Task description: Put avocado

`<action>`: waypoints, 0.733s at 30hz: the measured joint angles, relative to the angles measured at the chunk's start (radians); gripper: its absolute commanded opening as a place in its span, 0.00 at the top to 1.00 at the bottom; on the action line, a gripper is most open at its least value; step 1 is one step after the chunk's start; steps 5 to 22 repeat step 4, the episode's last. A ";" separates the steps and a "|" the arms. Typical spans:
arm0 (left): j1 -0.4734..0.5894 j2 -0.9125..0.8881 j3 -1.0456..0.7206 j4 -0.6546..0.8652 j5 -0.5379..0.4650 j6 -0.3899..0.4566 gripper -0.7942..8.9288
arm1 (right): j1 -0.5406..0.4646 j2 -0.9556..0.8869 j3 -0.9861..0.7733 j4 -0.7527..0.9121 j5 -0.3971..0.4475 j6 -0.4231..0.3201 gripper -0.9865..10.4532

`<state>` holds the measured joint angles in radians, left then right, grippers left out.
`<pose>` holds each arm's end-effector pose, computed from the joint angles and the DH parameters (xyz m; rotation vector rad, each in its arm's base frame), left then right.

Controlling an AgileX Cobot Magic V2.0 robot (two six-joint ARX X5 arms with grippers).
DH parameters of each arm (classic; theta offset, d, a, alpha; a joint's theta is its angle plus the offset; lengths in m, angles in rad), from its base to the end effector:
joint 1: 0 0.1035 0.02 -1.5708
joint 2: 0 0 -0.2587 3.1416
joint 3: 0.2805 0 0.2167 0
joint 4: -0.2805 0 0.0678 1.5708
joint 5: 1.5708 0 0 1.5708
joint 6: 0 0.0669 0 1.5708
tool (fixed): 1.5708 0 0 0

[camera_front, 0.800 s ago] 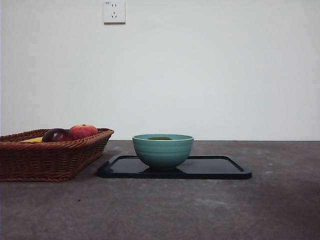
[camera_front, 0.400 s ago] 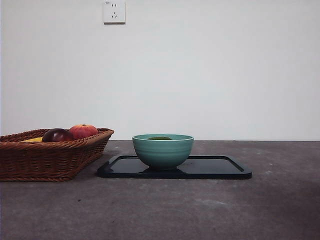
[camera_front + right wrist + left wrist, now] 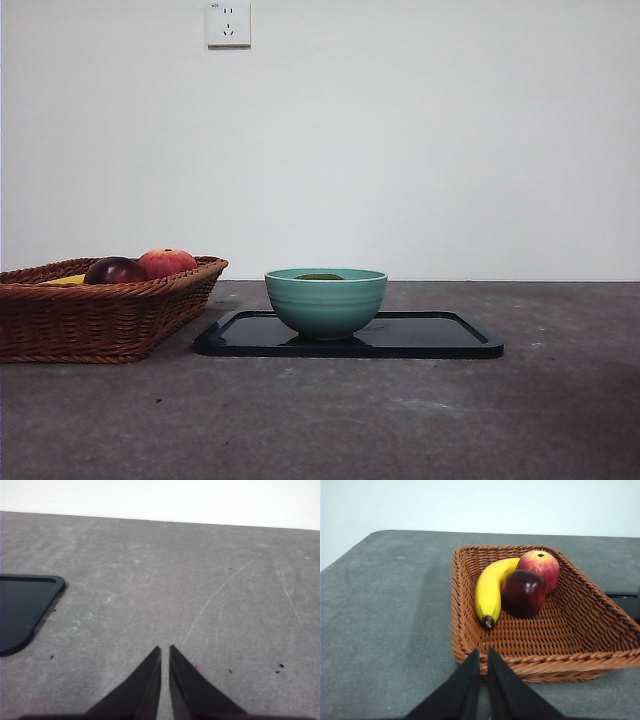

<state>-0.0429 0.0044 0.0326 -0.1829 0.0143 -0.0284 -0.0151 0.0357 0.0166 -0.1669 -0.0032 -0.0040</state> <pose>0.1007 -0.0053 0.1497 -0.0261 0.1555 -0.0549 0.1032 -0.0013 0.1438 -0.0023 0.1860 -0.0115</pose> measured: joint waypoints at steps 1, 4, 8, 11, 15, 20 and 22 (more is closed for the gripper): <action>0.000 0.000 0.000 0.000 0.000 0.000 0.89 | 0.000 0.000 0.000 0.000 0.000 0.000 0.89; 0.000 0.000 0.000 0.000 0.000 0.000 0.89 | 0.000 0.000 0.000 0.000 0.000 0.000 0.89; 0.000 0.000 0.000 0.000 0.000 0.000 0.89 | 0.000 0.000 0.000 0.000 0.000 0.000 0.89; 0.000 0.000 0.000 0.000 0.000 0.000 0.89 | 0.000 0.000 0.000 0.000 0.000 0.000 0.89; 0.000 0.000 0.000 0.000 0.000 0.000 0.89 | 0.000 0.000 0.000 0.000 0.000 0.000 0.89; 0.000 0.000 0.000 0.000 0.000 0.000 0.89 | 0.000 0.000 0.000 0.000 0.000 0.000 0.89; 0.000 0.000 0.000 0.000 0.000 0.000 0.89 | 0.000 0.000 0.000 0.000 0.000 0.000 0.89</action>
